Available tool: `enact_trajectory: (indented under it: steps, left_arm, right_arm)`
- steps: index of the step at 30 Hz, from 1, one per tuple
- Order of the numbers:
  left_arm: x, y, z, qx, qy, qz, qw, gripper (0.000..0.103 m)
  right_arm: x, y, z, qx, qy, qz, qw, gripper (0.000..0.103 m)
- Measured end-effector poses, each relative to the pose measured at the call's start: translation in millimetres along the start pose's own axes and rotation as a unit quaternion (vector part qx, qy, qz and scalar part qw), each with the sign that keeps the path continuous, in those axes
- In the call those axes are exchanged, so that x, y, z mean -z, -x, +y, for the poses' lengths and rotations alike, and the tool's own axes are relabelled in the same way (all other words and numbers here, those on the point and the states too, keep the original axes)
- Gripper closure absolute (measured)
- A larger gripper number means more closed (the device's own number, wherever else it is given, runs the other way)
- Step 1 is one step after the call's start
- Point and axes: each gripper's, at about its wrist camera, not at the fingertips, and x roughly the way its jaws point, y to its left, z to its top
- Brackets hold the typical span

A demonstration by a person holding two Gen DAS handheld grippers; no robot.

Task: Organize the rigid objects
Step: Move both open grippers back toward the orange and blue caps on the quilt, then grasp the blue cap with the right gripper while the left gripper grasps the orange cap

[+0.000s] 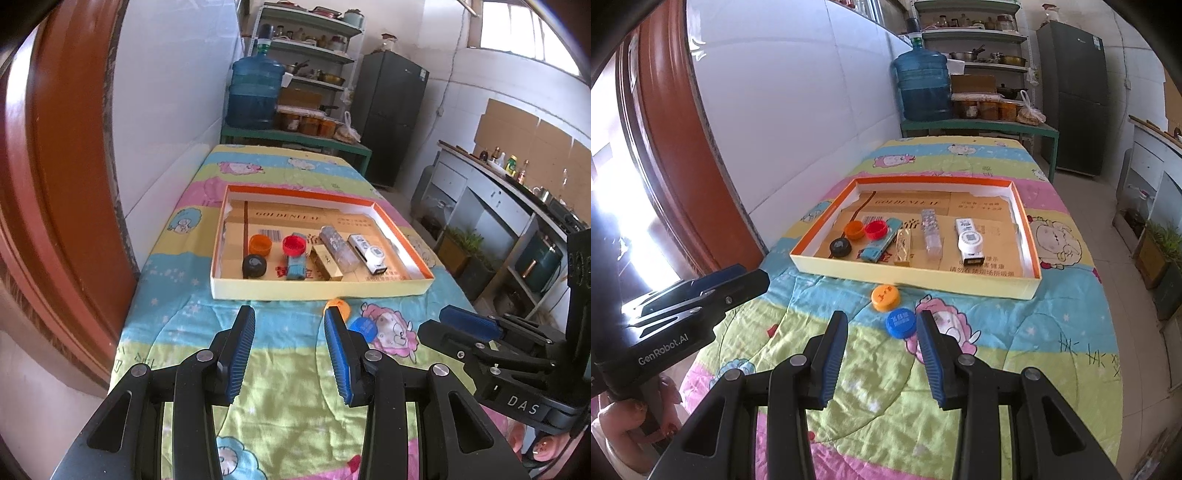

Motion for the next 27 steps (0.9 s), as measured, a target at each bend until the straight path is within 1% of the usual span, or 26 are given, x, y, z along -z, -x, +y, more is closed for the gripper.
enact_trajectory:
  steps: [6,9,12,16,21,27]
  left_arm:
    - [11.8,-3.0,9.9,-0.002,0.013,0.008,0.9999,0.063]
    - [17.1,-8.9,13.6,-0.002,0.018,0.019,0.9997,0.063]
    - [19.8,-14.1,15.6,-0.001,0.021,0.026,0.9994,0.063]
    - [18.8,-18.8,15.6,0.000,0.022,0.028,0.9994,0.063]
    - [14.2,-28.9,12.3,0.003,0.017,0.031,0.9994,0.063]
    - [7.1,-41.5,0.6,0.009,0.004,0.035,0.9993,0.063]
  right_arm:
    - [14.0,-10.3,5.9,0.007,0.015,0.021,1.000,0.064]
    - [20.5,-20.3,6.8,0.002,0.017,0.034,0.999,0.064]
    - [22.6,-30.0,6.9,0.002,0.021,0.039,0.999,0.064]
    - [21.7,-45.5,4.8,0.003,0.022,0.044,0.999,0.064]
    - [17.2,-66.0,0.5,0.027,0.029,0.050,0.998,0.064]
    - [9.9,-86.4,-4.0,0.041,0.035,0.058,0.997,0.064]
